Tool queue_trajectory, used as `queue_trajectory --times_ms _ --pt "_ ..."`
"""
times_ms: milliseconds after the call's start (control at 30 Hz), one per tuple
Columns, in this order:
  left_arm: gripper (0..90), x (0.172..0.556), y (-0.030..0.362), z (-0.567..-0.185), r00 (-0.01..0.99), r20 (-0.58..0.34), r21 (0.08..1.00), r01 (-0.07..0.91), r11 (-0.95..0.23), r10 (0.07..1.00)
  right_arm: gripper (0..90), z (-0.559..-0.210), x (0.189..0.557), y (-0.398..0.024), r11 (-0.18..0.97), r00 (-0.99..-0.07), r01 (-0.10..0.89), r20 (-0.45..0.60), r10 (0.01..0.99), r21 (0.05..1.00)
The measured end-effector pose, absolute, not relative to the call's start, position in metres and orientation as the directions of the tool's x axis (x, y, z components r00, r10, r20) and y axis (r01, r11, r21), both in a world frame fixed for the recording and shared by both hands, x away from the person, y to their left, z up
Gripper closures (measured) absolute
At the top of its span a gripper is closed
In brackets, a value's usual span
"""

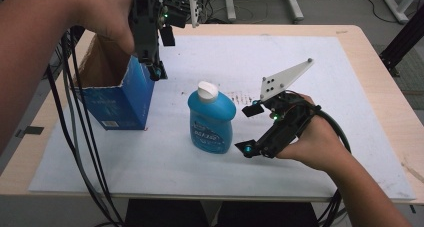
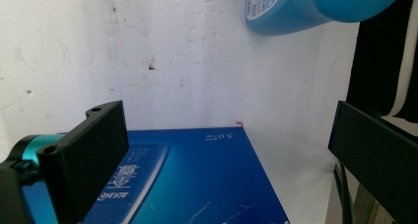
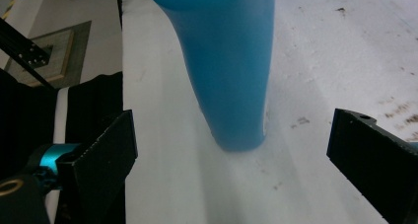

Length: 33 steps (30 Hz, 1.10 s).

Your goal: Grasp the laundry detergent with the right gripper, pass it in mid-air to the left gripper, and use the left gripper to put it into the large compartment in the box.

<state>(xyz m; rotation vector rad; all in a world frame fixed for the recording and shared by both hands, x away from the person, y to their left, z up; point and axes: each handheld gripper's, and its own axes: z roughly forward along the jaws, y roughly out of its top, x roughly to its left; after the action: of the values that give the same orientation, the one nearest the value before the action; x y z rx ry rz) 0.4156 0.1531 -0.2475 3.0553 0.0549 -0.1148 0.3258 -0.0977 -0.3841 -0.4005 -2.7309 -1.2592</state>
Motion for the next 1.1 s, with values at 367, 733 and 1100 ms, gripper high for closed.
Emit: queue_trajectory --times_ms 367,733,1100 --pt "1.8 0.414 0.155 -0.249 0.996 -0.088 0.081 0.035 -0.996 0.028 4.0 -0.399 0.328 -0.080 0.573 -0.952 0.305 0.226 0.207 0.760" --pt "1.8 0.413 0.156 -0.248 0.996 -0.082 0.089 0.032 -0.996 0.025 4.0 -0.414 0.328 -0.063 0.529 -0.945 0.323 0.242 0.219 0.784" --pt "1.7 0.412 0.156 -0.248 0.997 -0.076 0.092 0.029 -0.995 0.022 4.2 -0.422 0.327 -0.055 0.485 -0.941 0.327 0.235 0.242 0.811"
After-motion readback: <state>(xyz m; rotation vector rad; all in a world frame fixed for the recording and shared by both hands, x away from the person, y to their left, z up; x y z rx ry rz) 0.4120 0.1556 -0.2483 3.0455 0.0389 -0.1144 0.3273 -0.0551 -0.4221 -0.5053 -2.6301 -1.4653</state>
